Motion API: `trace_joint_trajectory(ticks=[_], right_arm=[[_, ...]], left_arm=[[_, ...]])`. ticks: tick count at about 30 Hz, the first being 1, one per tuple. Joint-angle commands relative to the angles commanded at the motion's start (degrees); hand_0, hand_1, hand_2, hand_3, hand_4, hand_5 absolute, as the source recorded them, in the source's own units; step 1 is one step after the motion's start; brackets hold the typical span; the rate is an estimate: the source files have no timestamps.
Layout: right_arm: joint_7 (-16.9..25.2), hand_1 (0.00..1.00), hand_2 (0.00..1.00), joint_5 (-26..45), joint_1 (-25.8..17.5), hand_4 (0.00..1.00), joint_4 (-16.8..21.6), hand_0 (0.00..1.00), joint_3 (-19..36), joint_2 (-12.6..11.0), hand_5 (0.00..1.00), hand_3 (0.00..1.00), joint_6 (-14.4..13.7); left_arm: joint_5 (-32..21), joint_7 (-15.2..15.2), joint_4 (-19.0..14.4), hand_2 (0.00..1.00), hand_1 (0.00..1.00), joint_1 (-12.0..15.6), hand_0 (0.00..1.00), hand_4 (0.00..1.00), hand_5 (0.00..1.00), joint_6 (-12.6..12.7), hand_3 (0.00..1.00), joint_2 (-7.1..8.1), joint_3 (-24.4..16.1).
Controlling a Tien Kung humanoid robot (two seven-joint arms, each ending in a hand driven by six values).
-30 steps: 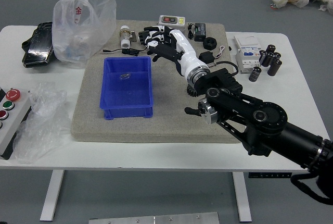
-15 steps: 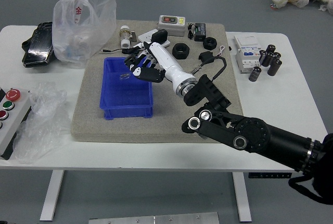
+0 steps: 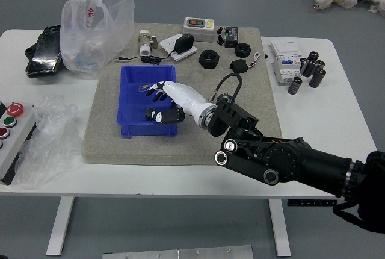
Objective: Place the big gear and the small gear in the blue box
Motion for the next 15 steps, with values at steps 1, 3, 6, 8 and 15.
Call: trace_joint_trajectory(ticks=[1,3,6,8,15], right_arm=[[-0.16,0.911,0.950,-1.07,-0.05,0.797,0.17,0.848,0.46,-0.11,0.428,0.934,0.24],[-0.04,0.911,0.950,-3.28,-0.19,0.797,0.85,0.848,1.73,-0.47,0.428,0.934,0.13],[0.63,0.897,0.912,-5.12,-0.46,0.794,2.17,0.837,3.97,-1.10,0.431,0.882,-0.93],[1.30,0.897,0.912,-5.29,-0.53,0.794,3.01,0.837,5.14,-1.42,0.431,0.882,-1.82],[3.41,0.834,0.853,-3.05,-1.35,0.780,4.00,0.796,8.50,-2.05,0.422,0.815,-5.91]], left_arm=[[-0.02,-0.01,0.00,0.547,0.549,0.01,0.642,0.651,0.302,0.00,0.654,0.01,0.01],[-0.07,0.00,0.01,0.547,0.549,0.06,0.642,0.651,0.302,0.04,0.654,0.03,0.02],[0.06,0.08,0.00,0.547,0.547,0.11,0.642,0.649,0.302,0.05,0.653,0.05,-0.12],[0.14,0.09,0.00,0.547,0.547,0.11,0.642,0.649,0.302,0.02,0.653,0.04,-0.17],[0.20,0.03,0.02,0.547,0.547,0.06,0.642,0.648,0.301,-0.02,0.654,-0.08,-0.15]])
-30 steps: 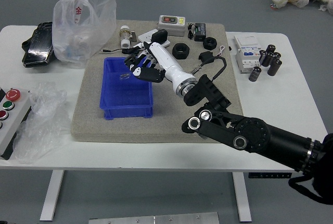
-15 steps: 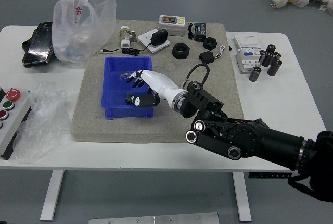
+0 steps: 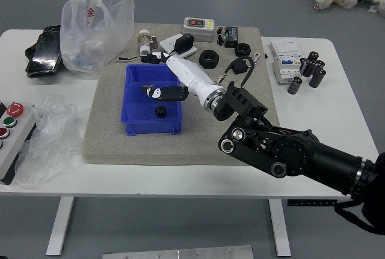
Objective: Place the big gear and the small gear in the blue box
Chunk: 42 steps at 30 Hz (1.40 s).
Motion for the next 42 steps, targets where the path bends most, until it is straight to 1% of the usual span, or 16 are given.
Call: trace_joint_trajectory(ticks=[1,3,6,7,12,13,18,19,20,24,30,31,36,37,42], right_arm=[[-0.92,0.691,0.758,-1.02,-0.16,0.761,-0.31,0.554,0.45,-0.19,0.387,0.789,-0.02],[-3.47,0.691,0.758,-3.54,-0.37,0.761,-1.38,0.554,1.07,-0.98,0.387,0.789,1.40],[-7.38,0.691,0.758,-7.34,-0.31,0.761,-2.18,0.554,0.79,-2.64,0.387,0.789,4.69],[-8.50,0.655,0.750,-8.53,-0.32,0.789,-2.30,0.466,0.64,-3.13,0.359,0.793,5.67],[-13.83,0.655,0.750,-14.78,-0.56,0.789,-3.81,0.466,0.59,-4.58,0.359,0.793,10.56],[-14.44,0.663,0.769,-15.54,-0.60,0.909,-4.00,0.458,0.59,-4.75,0.435,0.814,11.42],[-15.74,0.663,0.769,-17.81,-0.73,0.909,-5.12,0.458,0.64,-5.20,0.435,0.814,15.21],[-15.75,0.677,0.784,-18.74,-0.70,0.998,-5.76,0.465,0.64,-5.19,0.537,0.828,16.16],[-15.71,0.677,0.784,-19.15,-0.67,0.998,-6.28,0.465,0.60,-5.19,0.537,0.828,16.77],[-15.46,0.677,0.784,-18.59,-0.53,0.998,-8.28,0.465,0.31,-5.26,0.537,0.828,17.91],[-15.32,0.670,0.772,-16.72,-0.11,0.998,-10.92,0.467,-1.02,-5.22,0.548,0.817,17.87],[-15.32,0.658,0.739,-16.24,-0.08,0.849,-11.29,0.449,-1.35,-5.19,0.342,0.797,17.69],[-14.99,0.658,0.739,-13.50,-0.22,0.849,-12.89,0.449,-2.83,-4.86,0.342,0.797,16.53],[-14.82,0.610,0.641,-12.92,-0.28,0.548,-13.13,0.412,-3.15,-4.77,0.201,0.682,16.13],[-14.11,0.610,0.641,-11.32,-0.49,0.548,-13.64,0.412,-4.73,-4.35,0.201,0.682,12.94]], left_arm=[[0.00,-0.01,0.00,0.546,0.547,0.01,0.643,0.647,0.302,0.00,0.654,-0.02,0.01],[-0.08,-0.03,0.00,0.546,0.547,0.04,0.643,0.647,0.302,0.02,0.654,-0.03,0.05],[-0.07,0.04,-0.01,0.546,0.547,0.13,0.643,0.647,0.302,0.05,0.654,-0.02,-0.01],[0.01,0.08,-0.01,0.546,0.547,0.15,0.643,0.647,0.301,0.06,0.655,0.00,-0.08],[0.39,0.21,-0.01,0.546,0.547,0.17,0.643,0.647,0.301,0.02,0.655,-0.01,-0.35],[0.42,0.21,-0.01,0.546,0.547,0.16,0.644,0.647,0.300,0.01,0.655,-0.02,-0.36],[0.52,0.09,0.03,0.546,0.547,0.05,0.644,0.647,0.300,-0.01,0.655,0.02,-0.35],[0.54,0.07,0.03,0.546,0.546,0.01,0.643,0.647,0.298,-0.02,0.655,0.02,-0.35],[0.56,0.06,0.04,0.546,0.546,-0.02,0.643,0.647,0.298,-0.03,0.655,0.02,-0.34],[0.86,0.16,0.01,0.546,0.546,-0.12,0.643,0.647,0.298,-0.06,0.655,0.04,-0.58],[0.97,0.15,0.01,0.546,0.546,-0.14,0.643,0.647,0.299,-0.04,0.656,0.09,-0.64],[0.94,0.15,0.01,0.546,0.545,-0.13,0.644,0.647,0.296,-0.04,0.656,0.08,-0.62],[0.88,0.16,0.01,0.546,0.545,-0.03,0.644,0.647,0.296,-0.01,0.656,-0.05,-0.60],[0.82,0.11,0.02,0.546,0.546,-0.04,0.644,0.648,0.295,-0.02,0.655,-0.06,-0.53],[0.67,-0.09,0.06,0.546,0.546,-0.14,0.644,0.648,0.295,-0.03,0.655,-0.03,-0.33]])
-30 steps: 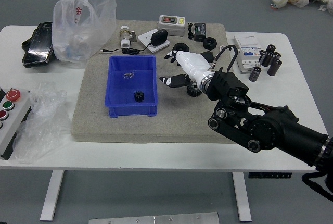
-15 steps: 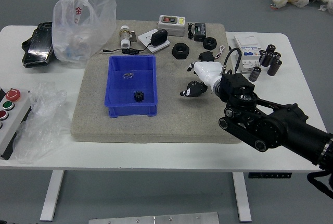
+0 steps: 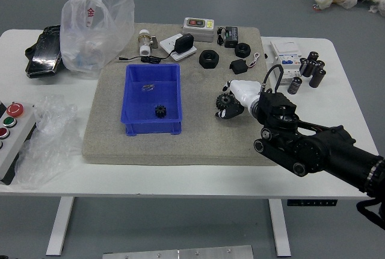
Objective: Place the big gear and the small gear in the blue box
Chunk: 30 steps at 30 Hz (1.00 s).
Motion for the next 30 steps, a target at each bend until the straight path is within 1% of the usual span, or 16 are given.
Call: trace_joint_trajectory(ticks=[1,6,7,13,14,17,20,23,25,26,30], right_arm=[[0.04,0.483,0.349,0.06,-0.03,0.301,0.01,0.342,-0.23,0.05,0.047,0.446,-0.63],[0.65,0.483,0.349,0.28,-0.12,0.301,0.20,0.342,-0.54,-0.04,0.047,0.446,-3.39],[0.82,0.459,0.291,0.35,-0.13,0.196,0.23,0.334,-0.46,-0.09,0.087,0.357,-3.75],[2.10,0.459,0.291,0.80,-0.20,0.196,0.78,0.334,0.60,-0.56,0.087,0.357,-5.77],[2.33,0.447,0.281,0.82,-0.21,0.169,0.99,0.327,0.87,-0.67,0.064,0.354,-6.09],[2.88,0.447,0.281,0.70,-0.14,0.169,2.10,0.327,1.72,-0.98,0.064,0.354,-6.92],[3.31,0.443,0.280,0.35,0.16,0.164,4.37,0.331,2.59,-1.09,0.060,0.350,-7.67],[4.09,0.443,0.280,-0.03,0.99,0.164,7.51,0.331,2.75,-0.52,0.060,0.350,-8.43],[4.66,0.443,0.280,-0.18,1.58,0.164,9.49,0.331,2.36,0.07,0.060,0.350,-8.77],[5.17,0.451,0.291,-0.09,2.04,0.186,10.63,0.379,1.73,0.59,0.017,0.369,-8.85],[6.83,0.451,0.291,0.32,3.87,0.186,13.61,0.379,-1.77,2.86,0.017,0.369,-8.74]], left_arm=[[-0.07,-0.08,0.01,0.545,0.546,-0.02,0.643,0.651,0.288,0.00,0.655,0.02,0.09],[-0.81,-1.21,0.03,0.545,0.546,-0.05,0.643,0.651,0.288,0.41,0.655,0.23,0.82],[-0.88,-1.36,0.04,0.544,0.545,-0.06,0.643,0.651,0.288,0.49,0.652,0.27,0.89],[-0.95,-1.34,0.05,0.544,0.545,-0.12,0.643,0.651,0.288,0.49,0.652,0.23,0.87],[-0.94,-1.26,0.05,0.545,0.545,-0.11,0.642,0.652,0.287,0.46,0.655,0.19,0.84],[-0.93,-1.10,0.04,0.545,0.545,-0.07,0.642,0.652,0.287,0.40,0.655,0.10,0.78],[-0.83,-0.95,0.02,0.545,0.545,-0.01,0.641,0.652,0.289,0.40,0.655,0.08,0.65],[-0.60,-0.78,-0.01,0.545,0.545,0.07,0.641,0.652,0.289,0.38,0.655,0.11,0.44],[-0.54,-0.73,-0.02,0.545,0.545,0.09,0.641,0.652,0.289,0.38,0.655,0.12,0.38],[-0.51,-0.71,-0.03,0.545,0.546,0.10,0.643,0.653,0.287,0.38,0.654,0.13,0.35],[-0.34,-0.59,-0.06,0.545,0.546,0.11,0.643,0.653,0.287,0.32,0.654,0.13,0.24]])
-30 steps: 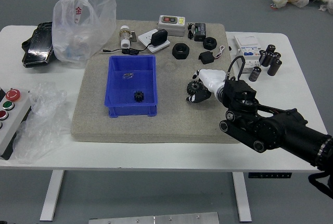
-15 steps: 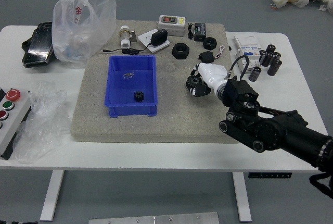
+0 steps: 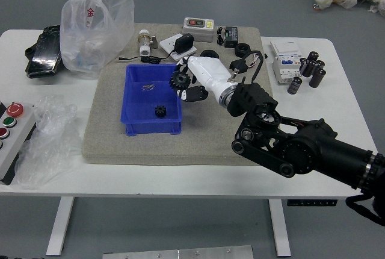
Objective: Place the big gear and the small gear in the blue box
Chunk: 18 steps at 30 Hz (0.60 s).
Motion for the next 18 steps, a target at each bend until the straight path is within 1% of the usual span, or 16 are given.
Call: trace_joint_trajectory(ticks=[1,2,4,7,8,13,14,18], right_arm=[[0.23,0.451,0.291,0.05,0.35,0.186,0.30,0.379,-0.83,0.49,0.017,0.369,0.08],[0.49,0.473,0.347,0.11,0.78,0.240,0.53,0.476,-1.96,1.15,0.002,0.392,0.22],[0.90,0.473,0.347,0.46,1.31,0.240,0.70,0.476,-3.68,2.03,0.002,0.392,0.55],[1.15,0.473,0.347,0.68,1.75,0.240,0.59,0.476,-4.86,2.60,0.002,0.392,0.95],[1.17,0.575,0.558,0.52,1.86,0.371,0.45,0.545,-4.98,2.69,0.002,0.489,1.02],[1.04,0.575,0.558,0.56,1.94,0.371,-0.16,0.545,-4.96,2.93,0.002,0.489,1.72],[0.93,0.712,0.754,0.58,1.92,0.434,-0.31,0.600,-4.88,2.96,0.157,0.695,1.96],[0.45,0.712,0.754,0.27,1.87,0.434,-0.87,0.600,-4.59,3.00,0.157,0.695,2.46]], left_arm=[[0.03,0.03,-0.01,0.545,0.546,-0.01,0.643,0.653,0.287,-0.02,0.654,0.00,-0.02],[0.07,0.07,-0.02,0.546,0.545,-0.03,0.642,0.653,0.287,-0.04,0.653,0.02,-0.04],[0.14,0.11,-0.03,0.546,0.545,-0.09,0.642,0.653,0.287,-0.07,0.653,0.05,-0.07],[0.20,0.14,-0.04,0.546,0.545,-0.11,0.642,0.653,0.287,-0.08,0.653,0.13,-0.11],[0.25,0.19,-0.05,0.545,0.545,-0.08,0.641,0.653,0.288,-0.08,0.652,0.16,-0.15],[0.51,0.43,-0.11,0.545,0.545,0.07,0.641,0.653,0.288,-0.12,0.652,0.16,-0.39],[0.56,0.46,-0.11,0.545,0.547,0.08,0.641,0.653,0.289,-0.14,0.652,0.15,-0.43],[0.61,0.47,-0.11,0.545,0.547,0.06,0.641,0.653,0.289,-0.16,0.652,0.15,-0.46]])
